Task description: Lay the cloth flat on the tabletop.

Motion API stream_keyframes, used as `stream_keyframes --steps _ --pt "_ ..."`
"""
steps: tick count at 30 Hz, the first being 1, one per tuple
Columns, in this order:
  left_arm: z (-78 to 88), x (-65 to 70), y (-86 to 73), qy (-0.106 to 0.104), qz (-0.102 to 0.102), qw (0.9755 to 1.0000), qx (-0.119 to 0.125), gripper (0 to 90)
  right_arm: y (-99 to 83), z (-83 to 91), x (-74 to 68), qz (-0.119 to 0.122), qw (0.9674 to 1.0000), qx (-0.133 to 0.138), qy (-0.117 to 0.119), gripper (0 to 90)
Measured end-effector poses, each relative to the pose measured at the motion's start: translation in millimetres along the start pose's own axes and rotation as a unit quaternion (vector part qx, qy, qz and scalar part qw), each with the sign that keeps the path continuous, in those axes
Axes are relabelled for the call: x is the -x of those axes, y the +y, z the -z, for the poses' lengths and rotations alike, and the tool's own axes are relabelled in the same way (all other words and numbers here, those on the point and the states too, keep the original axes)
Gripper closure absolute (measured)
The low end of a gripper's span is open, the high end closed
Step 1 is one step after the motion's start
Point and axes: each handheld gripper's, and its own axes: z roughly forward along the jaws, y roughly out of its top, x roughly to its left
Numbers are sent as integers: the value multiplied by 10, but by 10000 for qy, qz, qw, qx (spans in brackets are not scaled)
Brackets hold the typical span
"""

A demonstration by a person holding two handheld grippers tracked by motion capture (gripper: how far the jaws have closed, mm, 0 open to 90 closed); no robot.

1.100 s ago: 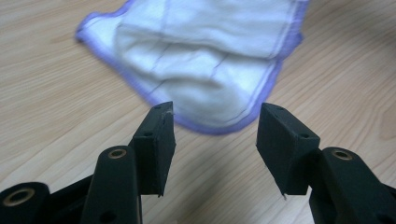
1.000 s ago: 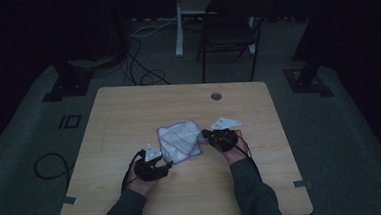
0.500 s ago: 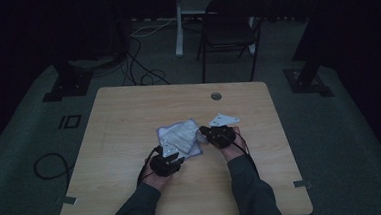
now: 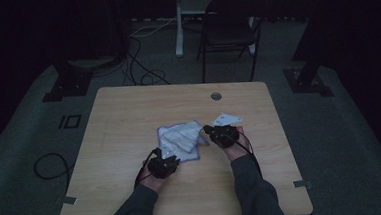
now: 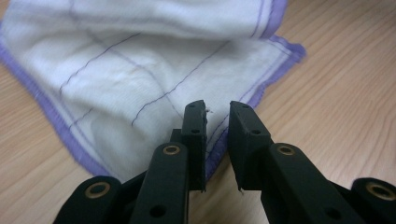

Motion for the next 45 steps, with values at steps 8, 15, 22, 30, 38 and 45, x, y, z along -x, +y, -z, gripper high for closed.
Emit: stream_keyframes --steps 8,15,22,30,38,45 --pt "160 -145 -138 127 90 9998 -97 778 -39 56 42 -26 10000 -22 -63 877" --pt "262 -238 -228 245 154 9995 -146 783 -66 106 83 -80 9999 -23 -101 878" --pt "344 -330 -289 467 204 9984 -248 785 -100 176 109 -147 9998 -2 -94 880" --pt "409 -410 -322 487 343 9977 -321 756 -137 240 78 -166 9999 31 -29 881" --pt "419 -426 -289 318 453 9982 -239 661 -141 245 29 -147 9999 34 23 881" --pt "516 -419 -144 248 339 9991 10 655 -155 255 1 -131 9999 30 56 880"
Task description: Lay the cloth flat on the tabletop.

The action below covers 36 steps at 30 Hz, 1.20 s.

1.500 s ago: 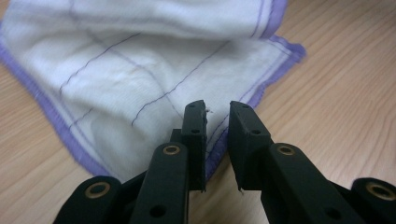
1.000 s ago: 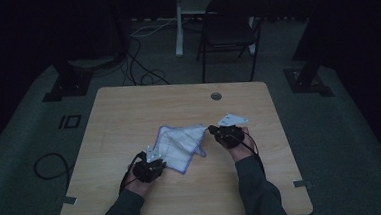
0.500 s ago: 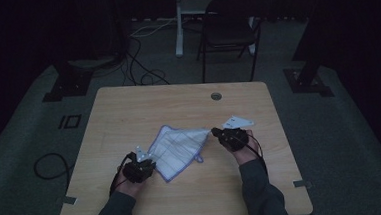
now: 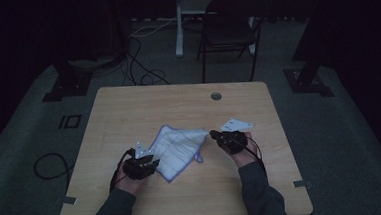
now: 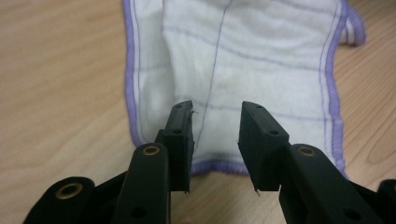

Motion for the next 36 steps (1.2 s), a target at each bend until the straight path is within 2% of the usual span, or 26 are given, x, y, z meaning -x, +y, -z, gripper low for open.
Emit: stream_keyframes --steps 4,9,14,20,24,34,36 --pt "2 -83 92 100 -50 9999 32 659 -8 14 -13 15 10000 25 20 880" --pt "-21 -217 207 272 -19 9995 139 672 -21 24 -35 8 10000 25 49 880" --pt "-138 -409 323 413 7 9990 175 681 -17 29 -71 -1 10000 48 85 879" --pt "-275 -519 456 412 -40 9991 137 727 -30 42 -90 12 9999 45 116 878" --pt "-384 -560 542 450 -27 9989 86 756 -58 31 -87 -8 9999 19 121 878" --pt "-723 -555 709 588 -218 9978 -204 794 -93 44 -102 -56 9998 49 174 877" --pt "-774 -563 737 572 -170 9980 -202 794 -100 55 -91 -73 9998 41 178 877"
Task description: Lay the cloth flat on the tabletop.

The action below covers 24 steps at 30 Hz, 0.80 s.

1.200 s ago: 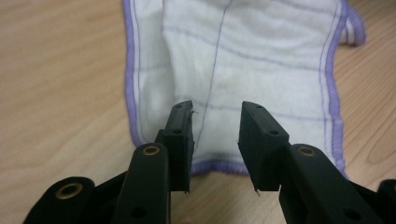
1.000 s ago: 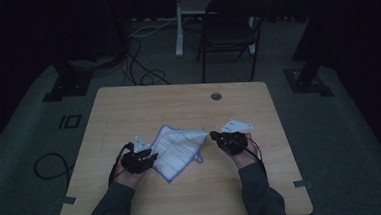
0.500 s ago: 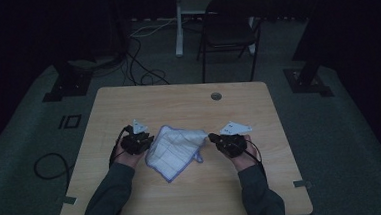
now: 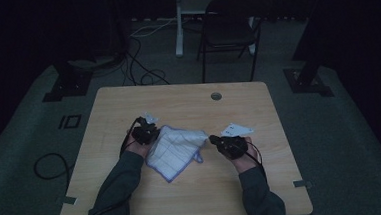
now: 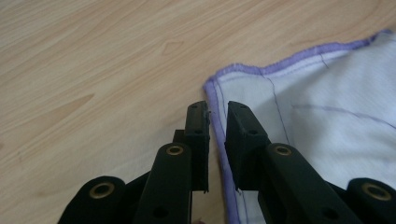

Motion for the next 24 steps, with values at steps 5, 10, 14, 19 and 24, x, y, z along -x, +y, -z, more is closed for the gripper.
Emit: stream_keyframes --steps 5,10,14,19,24 --pt "-94 17 61 -70 -4 10000 -44 796 -2 30 3 -11 10000 8 -4 877" --pt "-175 49 116 -52 -62 9999 -108 816 -6 24 -9 11 10000 -2 9 877" --pt "-227 46 104 -58 -52 9998 -195 837 -18 33 -21 2 10000 7 20 877" --pt "-269 42 65 -96 -22 9997 -203 859 -52 34 -8 -14 10000 -18 14 877" --pt "-264 18 61 44 8 9997 -252 863 -70 45 -8 -28 10000 -8 -7 877"
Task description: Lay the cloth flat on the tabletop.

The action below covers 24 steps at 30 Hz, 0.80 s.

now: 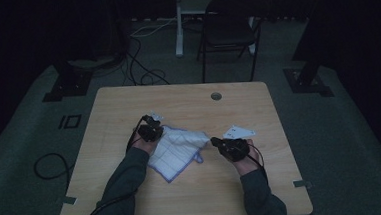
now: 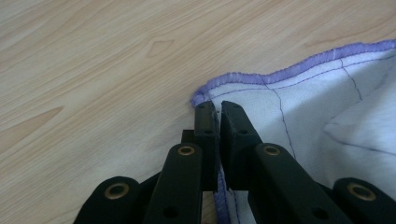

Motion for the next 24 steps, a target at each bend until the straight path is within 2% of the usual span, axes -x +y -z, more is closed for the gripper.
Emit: stream_keyframes --steps 8,9,17,24 --pt "44 -140 -62 196 239 9995 -88 872 -73 46 24 -64 10000 -31 -50 879" --pt "61 -201 -95 258 349 9990 -84 872 -83 53 32 -71 10000 -26 -61 879" --pt "136 -364 -207 474 625 9968 -140 888 -162 118 57 -117 9999 -79 -101 881" --pt "204 -502 -301 618 907 9938 -198 889 -205 154 57 -129 9998 -116 -125 884"
